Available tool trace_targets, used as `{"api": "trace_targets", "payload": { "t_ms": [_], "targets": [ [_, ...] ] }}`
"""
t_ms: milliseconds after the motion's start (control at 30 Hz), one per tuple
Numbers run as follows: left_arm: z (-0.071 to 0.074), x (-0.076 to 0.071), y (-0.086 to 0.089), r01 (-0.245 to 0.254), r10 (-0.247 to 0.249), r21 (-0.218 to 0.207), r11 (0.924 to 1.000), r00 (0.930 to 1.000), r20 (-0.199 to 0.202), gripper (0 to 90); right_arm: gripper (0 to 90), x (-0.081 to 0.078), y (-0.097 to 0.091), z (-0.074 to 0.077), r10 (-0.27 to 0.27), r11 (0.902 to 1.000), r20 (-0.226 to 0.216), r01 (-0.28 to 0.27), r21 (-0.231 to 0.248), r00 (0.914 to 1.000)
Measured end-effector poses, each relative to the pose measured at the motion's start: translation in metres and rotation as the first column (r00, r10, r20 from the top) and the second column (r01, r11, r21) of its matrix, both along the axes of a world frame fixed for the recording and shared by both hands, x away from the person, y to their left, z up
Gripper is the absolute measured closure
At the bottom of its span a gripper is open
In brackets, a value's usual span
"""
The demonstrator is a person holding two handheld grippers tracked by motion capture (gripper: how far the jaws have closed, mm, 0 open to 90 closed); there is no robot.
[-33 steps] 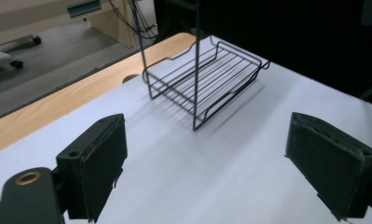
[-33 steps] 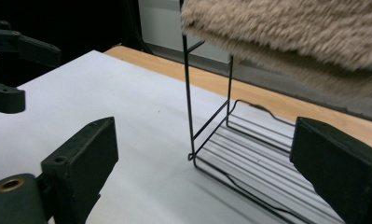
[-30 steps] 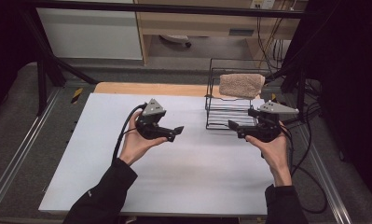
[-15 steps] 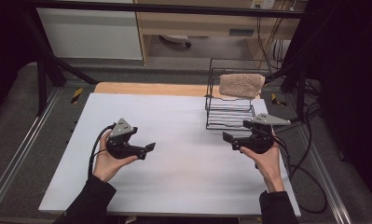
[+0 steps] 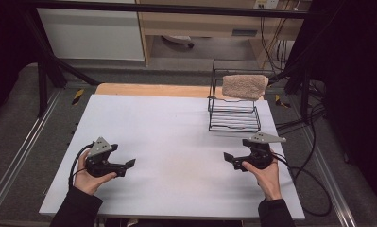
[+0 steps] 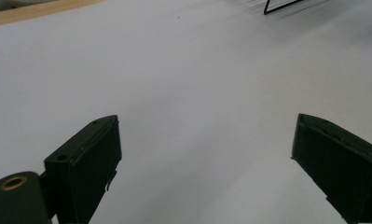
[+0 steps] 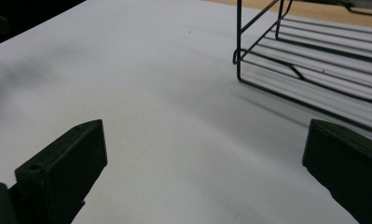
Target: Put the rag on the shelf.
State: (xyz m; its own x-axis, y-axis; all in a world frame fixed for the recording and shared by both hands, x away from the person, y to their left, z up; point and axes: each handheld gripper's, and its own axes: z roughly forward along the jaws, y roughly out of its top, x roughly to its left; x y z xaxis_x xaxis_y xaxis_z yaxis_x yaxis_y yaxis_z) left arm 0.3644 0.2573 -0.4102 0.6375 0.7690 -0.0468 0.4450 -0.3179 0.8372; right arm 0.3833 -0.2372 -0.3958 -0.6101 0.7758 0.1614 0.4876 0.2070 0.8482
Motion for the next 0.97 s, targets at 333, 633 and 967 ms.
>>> {"api": "trace_targets", "payload": {
  "t_ms": [333, 633, 967],
  "targets": [
    [-0.015, -0.013, 0.021, -0.003, 0.003, 0.005, 1.0, 1.0, -0.006, 8.4, 0.5, -0.013, -0.011, -0.033, 0.025, 0.9993, -0.05, -0.027, -0.026, 0.9984],
    [-0.027, -0.016, 0.024, 0.019, -0.019, 0.02, 0.9996, 0.9992, -0.035, 8.4, 0.5, -0.028, -0.022, -0.051, 0.038, 0.9981, -0.077, -0.041, -0.045, 0.9963],
    [-0.032, -0.016, 0.024, 0.028, -0.026, 0.03, 0.9992, 0.9984, -0.049, 8.4, 0.6, -0.028, -0.023, -0.054, 0.044, 0.9981, -0.082, -0.048, -0.039, 0.9956]
  ]
}}
